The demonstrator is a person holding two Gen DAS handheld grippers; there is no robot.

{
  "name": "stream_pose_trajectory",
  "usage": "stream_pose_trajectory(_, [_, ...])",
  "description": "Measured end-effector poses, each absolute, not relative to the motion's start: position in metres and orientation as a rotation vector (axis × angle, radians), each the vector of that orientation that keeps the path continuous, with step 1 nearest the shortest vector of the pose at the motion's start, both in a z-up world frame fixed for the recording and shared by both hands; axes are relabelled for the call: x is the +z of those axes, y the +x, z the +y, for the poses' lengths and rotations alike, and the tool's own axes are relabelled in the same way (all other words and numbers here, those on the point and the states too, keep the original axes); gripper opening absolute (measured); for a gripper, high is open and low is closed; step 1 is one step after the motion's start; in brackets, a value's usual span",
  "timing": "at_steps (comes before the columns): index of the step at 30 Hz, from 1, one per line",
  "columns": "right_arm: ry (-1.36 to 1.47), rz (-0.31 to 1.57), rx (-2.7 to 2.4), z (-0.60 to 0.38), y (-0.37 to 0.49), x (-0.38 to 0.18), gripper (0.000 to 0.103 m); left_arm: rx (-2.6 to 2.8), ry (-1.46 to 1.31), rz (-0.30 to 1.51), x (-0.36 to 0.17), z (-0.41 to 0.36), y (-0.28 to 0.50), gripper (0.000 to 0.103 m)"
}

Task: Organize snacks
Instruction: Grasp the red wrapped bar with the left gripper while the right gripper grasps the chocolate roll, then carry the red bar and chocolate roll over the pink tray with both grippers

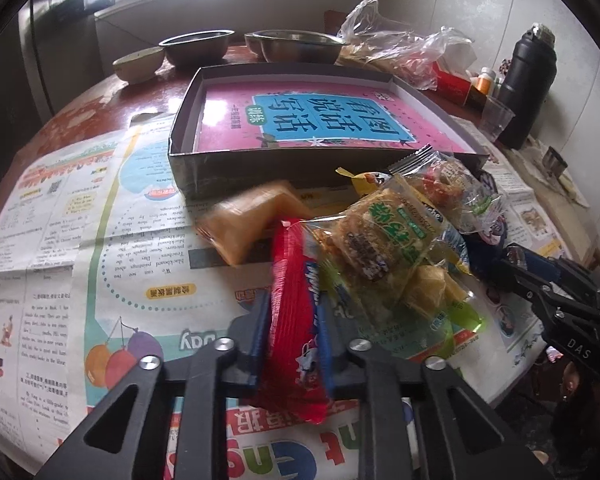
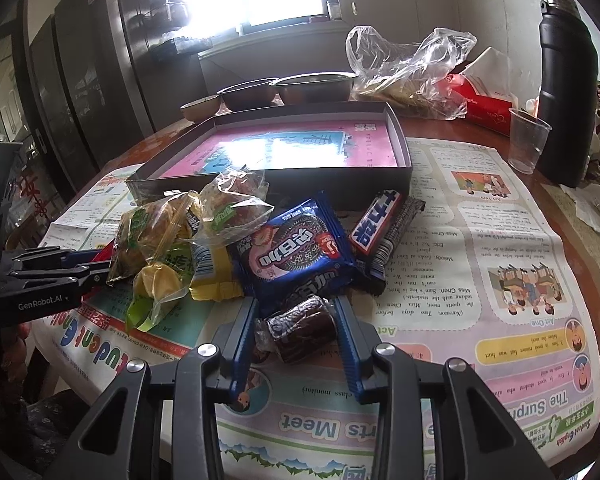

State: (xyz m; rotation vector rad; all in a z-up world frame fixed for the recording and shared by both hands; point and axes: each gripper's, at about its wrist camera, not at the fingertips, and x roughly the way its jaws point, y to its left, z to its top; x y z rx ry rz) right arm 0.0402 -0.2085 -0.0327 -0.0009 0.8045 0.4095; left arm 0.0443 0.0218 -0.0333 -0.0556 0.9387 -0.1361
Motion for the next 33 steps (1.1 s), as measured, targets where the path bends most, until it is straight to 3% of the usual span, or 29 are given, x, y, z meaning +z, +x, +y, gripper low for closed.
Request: stream_pose_trajectory(33, [0.078,0.721,0.334,-0.231,0.041,-0.004,0.038,-0.134,-0.178,0.796,0.024,0.053,0.023,0.018])
